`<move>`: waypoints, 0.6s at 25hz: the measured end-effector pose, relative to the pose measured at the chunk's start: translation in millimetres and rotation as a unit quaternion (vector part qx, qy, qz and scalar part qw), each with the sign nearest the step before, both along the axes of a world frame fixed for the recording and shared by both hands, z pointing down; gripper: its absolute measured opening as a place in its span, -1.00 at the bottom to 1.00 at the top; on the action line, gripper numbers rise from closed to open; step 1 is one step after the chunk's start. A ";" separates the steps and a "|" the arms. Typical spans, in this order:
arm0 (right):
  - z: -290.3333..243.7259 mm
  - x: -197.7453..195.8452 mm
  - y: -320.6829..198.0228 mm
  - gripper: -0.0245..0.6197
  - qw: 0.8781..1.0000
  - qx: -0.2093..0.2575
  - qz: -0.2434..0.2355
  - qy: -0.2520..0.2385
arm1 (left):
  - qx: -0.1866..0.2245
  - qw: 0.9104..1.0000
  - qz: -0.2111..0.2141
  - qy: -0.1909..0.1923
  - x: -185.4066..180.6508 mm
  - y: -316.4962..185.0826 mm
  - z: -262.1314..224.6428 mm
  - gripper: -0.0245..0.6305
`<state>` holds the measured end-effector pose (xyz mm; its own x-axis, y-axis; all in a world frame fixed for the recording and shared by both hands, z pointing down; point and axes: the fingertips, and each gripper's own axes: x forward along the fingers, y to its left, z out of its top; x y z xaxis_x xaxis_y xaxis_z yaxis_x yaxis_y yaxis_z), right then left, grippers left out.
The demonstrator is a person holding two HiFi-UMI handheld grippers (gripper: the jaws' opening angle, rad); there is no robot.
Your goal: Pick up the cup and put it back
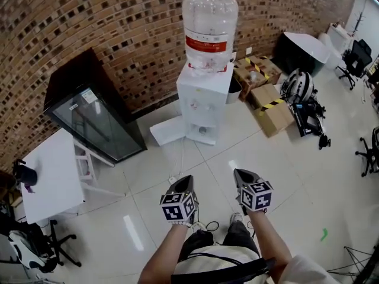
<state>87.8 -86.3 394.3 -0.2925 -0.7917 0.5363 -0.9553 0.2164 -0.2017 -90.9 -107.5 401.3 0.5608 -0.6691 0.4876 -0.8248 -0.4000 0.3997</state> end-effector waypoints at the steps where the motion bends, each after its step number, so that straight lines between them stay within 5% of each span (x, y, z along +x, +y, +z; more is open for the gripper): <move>1: -5.8 -5.6 10.2 -0.90 1.000 0.001 -0.012 0.000 | 0.005 1.000 -0.003 0.000 -0.5 7.6 -8.4 -0.93; 8: -30.4 -13.8 75.0 -0.90 0.997 0.015 -0.075 -0.018 | 0.035 0.999 -0.026 0.006 21.8 58.5 -50.8 -0.93; 15: -44.5 30.0 109.6 -0.90 0.993 0.040 -0.107 0.013 | 0.037 0.997 -0.061 0.023 64.9 100.5 -60.6 -0.93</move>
<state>117.8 23.3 349.8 -0.4462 -0.7527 0.4841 -0.8901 0.4294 -0.1526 -26.0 -7.0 340.7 0.4929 -0.7678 0.4093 -0.8509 -0.3271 0.4110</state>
